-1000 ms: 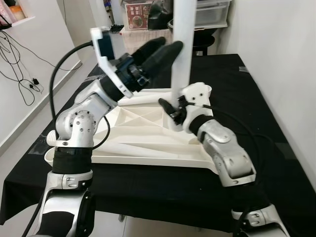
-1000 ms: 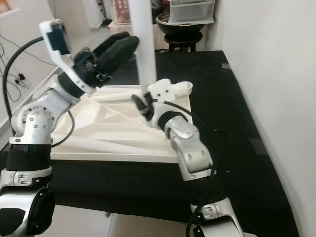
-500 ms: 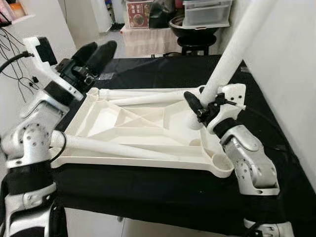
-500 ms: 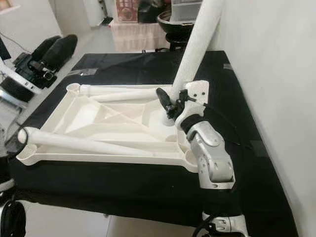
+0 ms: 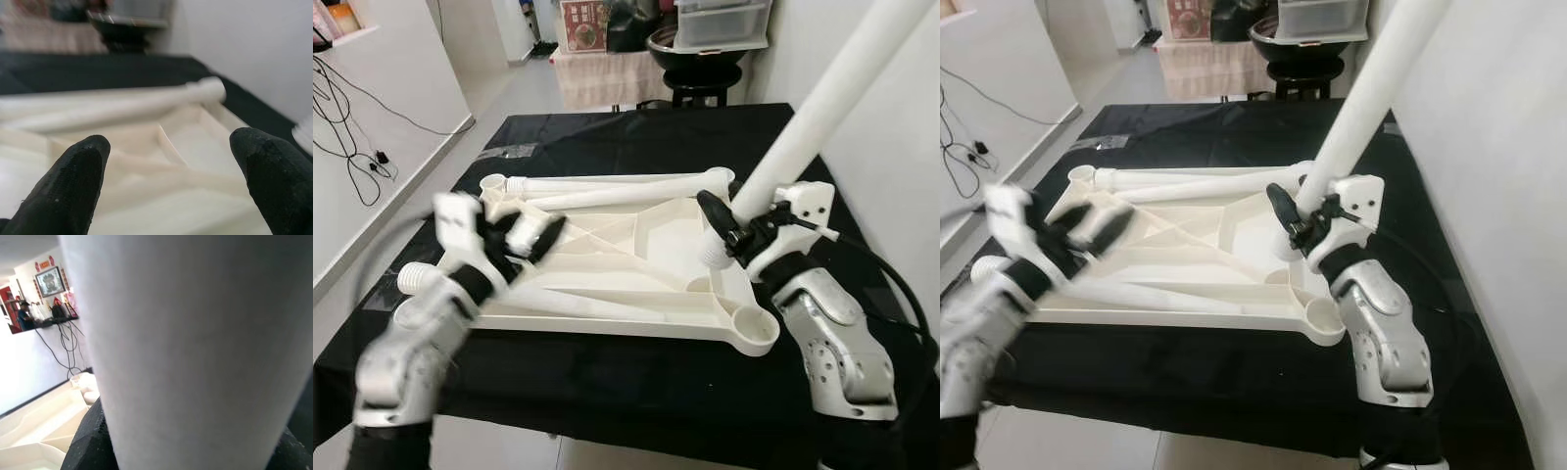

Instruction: Building children table

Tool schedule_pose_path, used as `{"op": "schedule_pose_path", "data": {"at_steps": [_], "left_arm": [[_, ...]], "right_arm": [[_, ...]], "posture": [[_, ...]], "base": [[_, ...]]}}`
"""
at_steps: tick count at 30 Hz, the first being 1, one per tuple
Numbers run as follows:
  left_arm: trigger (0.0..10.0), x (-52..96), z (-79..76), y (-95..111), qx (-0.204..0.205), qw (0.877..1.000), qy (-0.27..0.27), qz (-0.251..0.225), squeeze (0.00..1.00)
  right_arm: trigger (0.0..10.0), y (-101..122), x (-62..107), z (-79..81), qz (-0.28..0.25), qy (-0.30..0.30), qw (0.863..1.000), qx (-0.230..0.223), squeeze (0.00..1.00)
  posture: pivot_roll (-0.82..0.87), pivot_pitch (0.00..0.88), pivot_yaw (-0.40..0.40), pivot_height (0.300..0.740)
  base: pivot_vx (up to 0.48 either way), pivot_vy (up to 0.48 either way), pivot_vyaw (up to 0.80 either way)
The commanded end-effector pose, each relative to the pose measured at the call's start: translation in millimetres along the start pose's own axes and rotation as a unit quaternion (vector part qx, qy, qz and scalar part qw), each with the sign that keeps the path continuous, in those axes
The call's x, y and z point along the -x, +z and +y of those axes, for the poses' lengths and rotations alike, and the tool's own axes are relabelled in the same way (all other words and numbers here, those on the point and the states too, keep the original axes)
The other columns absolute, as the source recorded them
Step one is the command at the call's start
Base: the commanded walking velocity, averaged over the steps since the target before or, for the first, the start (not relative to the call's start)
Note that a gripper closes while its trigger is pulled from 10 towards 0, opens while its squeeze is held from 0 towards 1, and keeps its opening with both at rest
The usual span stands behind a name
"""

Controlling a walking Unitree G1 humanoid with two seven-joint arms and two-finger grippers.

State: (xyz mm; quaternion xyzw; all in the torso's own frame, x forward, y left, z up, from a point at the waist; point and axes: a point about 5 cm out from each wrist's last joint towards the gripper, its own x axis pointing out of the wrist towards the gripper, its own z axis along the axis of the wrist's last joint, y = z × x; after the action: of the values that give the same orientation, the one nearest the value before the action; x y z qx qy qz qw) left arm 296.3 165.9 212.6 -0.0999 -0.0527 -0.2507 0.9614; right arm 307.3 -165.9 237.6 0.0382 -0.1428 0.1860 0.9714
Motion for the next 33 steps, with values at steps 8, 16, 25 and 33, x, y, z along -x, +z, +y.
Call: {"op": "schedule_pose_path", "data": {"at_steps": [8, 16, 25, 33], "left_arm": [[10.0, -2.8, -30.5, -28.6, -0.034, 0.999, -0.012, 0.030, 0.00], [10.0, 9.8, -37.6, -54.0, -0.024, 0.998, -0.015, 0.051, 0.00], [10.0, 20.5, -44.8, -73.2, -0.039, 0.996, -0.020, 0.078, 0.00], [10.0, 26.1, -48.9, -72.6, -0.045, 0.996, -0.024, 0.073, 0.00]], "right_arm": [[10.0, -18.0, 15.2, 17.8, 0.040, 0.017, 0.999, 0.023, 0.00], [10.0, -28.5, 21.6, 25.6, 0.066, 0.014, 0.997, 0.035, 0.00], [10.0, -28.8, 21.5, 32.8, 0.073, 0.030, 0.996, 0.034, 0.00], [10.0, -23.9, 17.0, 40.1, 0.072, 0.077, 0.993, 0.049, 0.00]], "posture": [[-0.13, 0.126, 0.093, 0.740], [-0.13, 0.122, 0.090, 0.740], [-0.13, 0.136, 0.084, 0.740], [-0.13, 0.160, 0.081, 0.740]], "base": [[-0.180, 0.000, 0.00], [0.000, 0.000, -0.20], [0.000, 0.000, -0.78], [0.000, 0.000, 0.00]]}}
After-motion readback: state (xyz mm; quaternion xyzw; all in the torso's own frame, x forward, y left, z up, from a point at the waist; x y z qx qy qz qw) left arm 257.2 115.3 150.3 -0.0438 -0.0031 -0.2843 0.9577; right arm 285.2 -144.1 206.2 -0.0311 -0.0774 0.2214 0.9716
